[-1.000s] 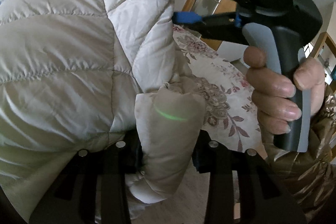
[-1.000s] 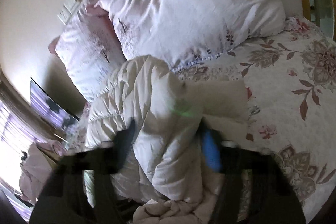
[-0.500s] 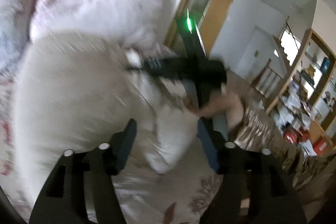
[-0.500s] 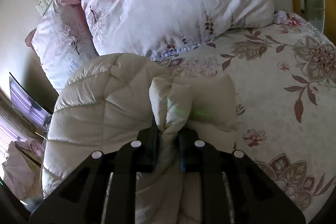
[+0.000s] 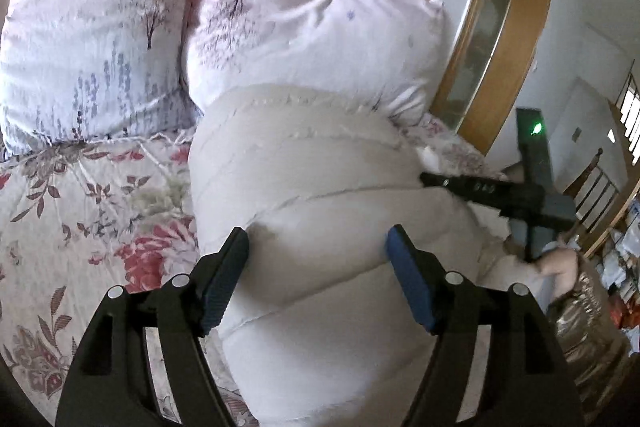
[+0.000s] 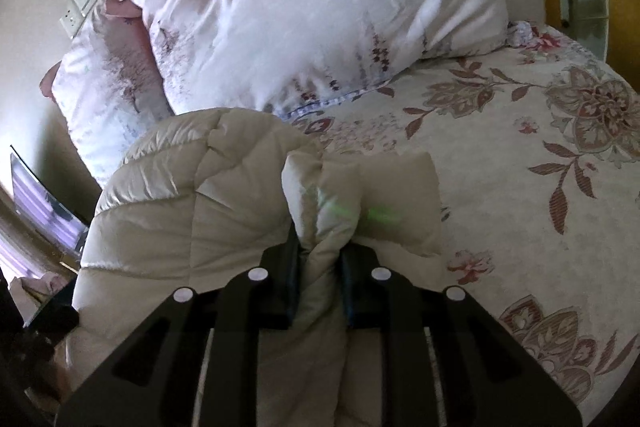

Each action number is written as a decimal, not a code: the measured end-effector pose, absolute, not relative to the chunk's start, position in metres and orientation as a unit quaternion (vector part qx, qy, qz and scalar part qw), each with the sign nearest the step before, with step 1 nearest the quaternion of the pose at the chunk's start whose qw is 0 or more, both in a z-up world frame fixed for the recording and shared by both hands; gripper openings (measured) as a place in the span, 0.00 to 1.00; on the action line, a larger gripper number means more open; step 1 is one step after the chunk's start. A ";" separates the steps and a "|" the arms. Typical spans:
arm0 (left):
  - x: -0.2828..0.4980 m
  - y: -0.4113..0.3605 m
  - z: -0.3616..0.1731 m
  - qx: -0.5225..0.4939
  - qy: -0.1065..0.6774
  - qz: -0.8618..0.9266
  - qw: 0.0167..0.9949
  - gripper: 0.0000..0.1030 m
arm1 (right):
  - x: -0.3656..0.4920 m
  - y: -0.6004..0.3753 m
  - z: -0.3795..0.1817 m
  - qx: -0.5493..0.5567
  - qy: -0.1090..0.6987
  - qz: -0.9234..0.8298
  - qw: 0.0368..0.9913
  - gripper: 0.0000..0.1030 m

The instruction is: Fold large clothes

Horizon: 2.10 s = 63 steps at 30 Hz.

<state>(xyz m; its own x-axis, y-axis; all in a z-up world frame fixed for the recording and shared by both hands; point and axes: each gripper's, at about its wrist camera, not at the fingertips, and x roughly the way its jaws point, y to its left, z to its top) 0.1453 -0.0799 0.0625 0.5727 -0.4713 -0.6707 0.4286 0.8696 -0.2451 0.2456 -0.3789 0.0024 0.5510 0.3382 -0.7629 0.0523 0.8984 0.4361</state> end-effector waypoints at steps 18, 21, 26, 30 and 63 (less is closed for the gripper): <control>0.179 -0.098 0.014 -0.037 0.448 -0.294 0.844 0.75 | 0.250 -0.401 -0.031 0.211 0.501 0.034 0.839 0.18; 0.180 -0.103 0.008 -0.024 0.447 -0.290 0.846 0.76 | 0.245 -0.403 -0.035 0.222 0.500 0.027 0.837 0.20; 0.175 -0.106 0.013 0.002 0.440 -0.282 0.853 0.76 | 0.234 -0.408 -0.018 0.218 0.494 0.011 0.842 0.38; 0.170 -0.099 0.019 0.000 0.433 -0.283 0.856 0.78 | 0.199 -0.418 0.018 0.227 0.447 0.028 0.865 0.38; 0.159 -0.096 0.027 0.007 0.419 -0.278 0.864 0.83 | 0.177 -0.415 0.020 0.278 0.445 0.054 0.850 0.62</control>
